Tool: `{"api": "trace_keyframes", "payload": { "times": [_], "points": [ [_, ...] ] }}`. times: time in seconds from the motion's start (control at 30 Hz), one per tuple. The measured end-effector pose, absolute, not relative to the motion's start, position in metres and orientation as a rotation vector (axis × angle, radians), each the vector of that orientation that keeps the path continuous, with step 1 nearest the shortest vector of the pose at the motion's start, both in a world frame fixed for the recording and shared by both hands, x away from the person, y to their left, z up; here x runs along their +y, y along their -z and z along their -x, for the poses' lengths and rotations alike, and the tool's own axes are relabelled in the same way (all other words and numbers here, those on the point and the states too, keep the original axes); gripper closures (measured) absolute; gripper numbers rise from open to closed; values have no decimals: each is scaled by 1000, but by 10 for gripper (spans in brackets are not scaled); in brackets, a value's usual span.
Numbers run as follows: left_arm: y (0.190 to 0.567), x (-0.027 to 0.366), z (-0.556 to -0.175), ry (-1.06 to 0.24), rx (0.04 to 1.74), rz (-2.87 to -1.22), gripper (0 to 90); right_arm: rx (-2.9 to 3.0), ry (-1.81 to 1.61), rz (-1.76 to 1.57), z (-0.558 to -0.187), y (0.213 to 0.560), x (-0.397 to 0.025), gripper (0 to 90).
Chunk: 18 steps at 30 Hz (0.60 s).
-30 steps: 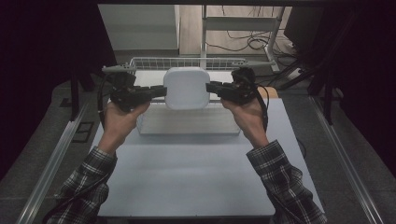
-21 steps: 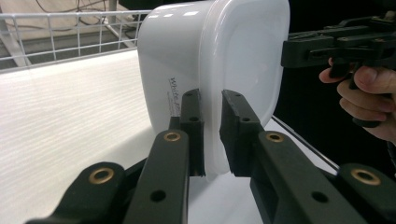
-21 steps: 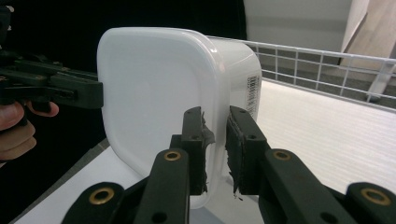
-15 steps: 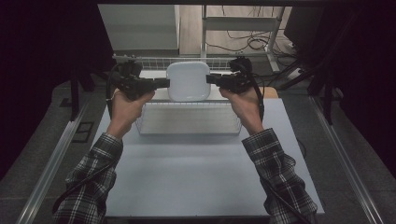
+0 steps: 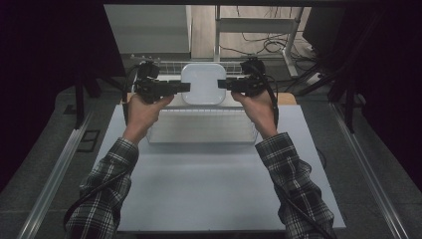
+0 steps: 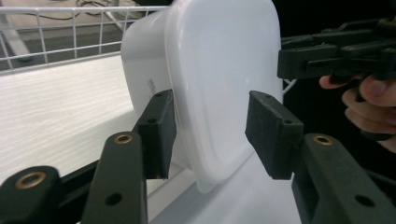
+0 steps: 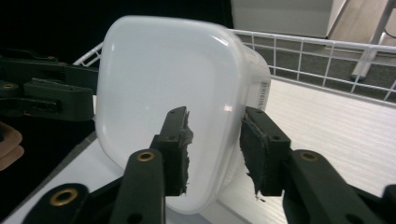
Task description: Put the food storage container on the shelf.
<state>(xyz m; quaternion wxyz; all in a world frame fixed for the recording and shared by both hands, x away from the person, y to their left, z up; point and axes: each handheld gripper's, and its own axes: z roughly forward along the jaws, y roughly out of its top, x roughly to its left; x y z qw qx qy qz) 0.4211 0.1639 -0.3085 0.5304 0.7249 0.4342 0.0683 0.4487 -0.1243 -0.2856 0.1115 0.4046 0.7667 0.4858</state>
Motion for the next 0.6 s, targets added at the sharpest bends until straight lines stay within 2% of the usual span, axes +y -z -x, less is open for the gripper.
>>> {"api": "trace_keyframes", "payload": {
  "times": [0.1,0.17,0.3,0.6],
  "points": [
    [310,163,-422,-170,1041,-1736,523,2250,-1404,-1184,-451,287,-123,598],
    [312,163,-424,-172,1048,-1739,572,2252,-1390,-1186,-453,288,-122,592],
    [315,161,-427,-190,1070,-1764,597,2253,-1395,-1205,-459,290,-122,572],
    [316,162,-435,-199,1092,-1745,576,2252,-1383,-1200,-464,292,-119,502]
  ]
}}
